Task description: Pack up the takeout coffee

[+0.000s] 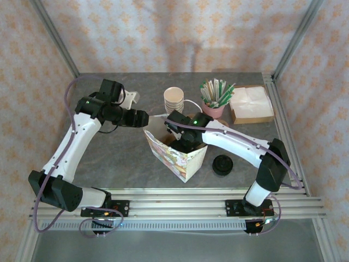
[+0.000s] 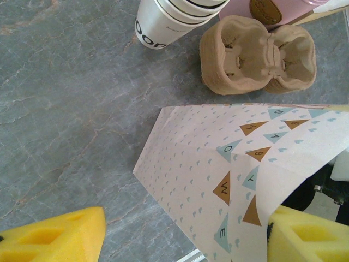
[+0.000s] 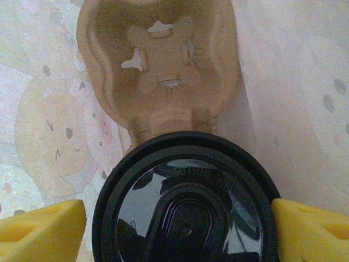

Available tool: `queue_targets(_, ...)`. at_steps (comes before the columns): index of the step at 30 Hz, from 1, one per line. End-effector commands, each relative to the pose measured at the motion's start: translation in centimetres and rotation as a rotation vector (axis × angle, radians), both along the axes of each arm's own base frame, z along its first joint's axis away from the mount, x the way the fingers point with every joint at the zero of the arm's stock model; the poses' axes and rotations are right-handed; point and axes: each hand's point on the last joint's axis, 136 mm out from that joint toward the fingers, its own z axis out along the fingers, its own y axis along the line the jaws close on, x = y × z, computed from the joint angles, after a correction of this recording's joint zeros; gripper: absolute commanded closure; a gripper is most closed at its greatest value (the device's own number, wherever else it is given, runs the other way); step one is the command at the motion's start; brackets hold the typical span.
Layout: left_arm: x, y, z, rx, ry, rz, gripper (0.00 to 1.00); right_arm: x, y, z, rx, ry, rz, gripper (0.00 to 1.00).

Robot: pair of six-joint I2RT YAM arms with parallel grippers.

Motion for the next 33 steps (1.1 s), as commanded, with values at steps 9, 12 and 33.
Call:
queue_targets(9, 0.2, 0.2, 1.7, 0.014, -0.049, 0.015, 0.31, 1.0, -0.7, 4.1, 0.048, -0.082, -0.088, 0.12)
queue_targets(12, 0.1, 0.1, 1.8, 0.016, -0.051, 0.012, 0.31, 1.4, -0.9, 4.4, 0.042, -0.096, -0.114, 0.12)
queue_targets(33, 0.1, 0.4, 2.1, 0.038, -0.057, 0.018, 0.32, 1.8, -0.4, 6.8, 0.11, -0.118, -0.183, 0.17)
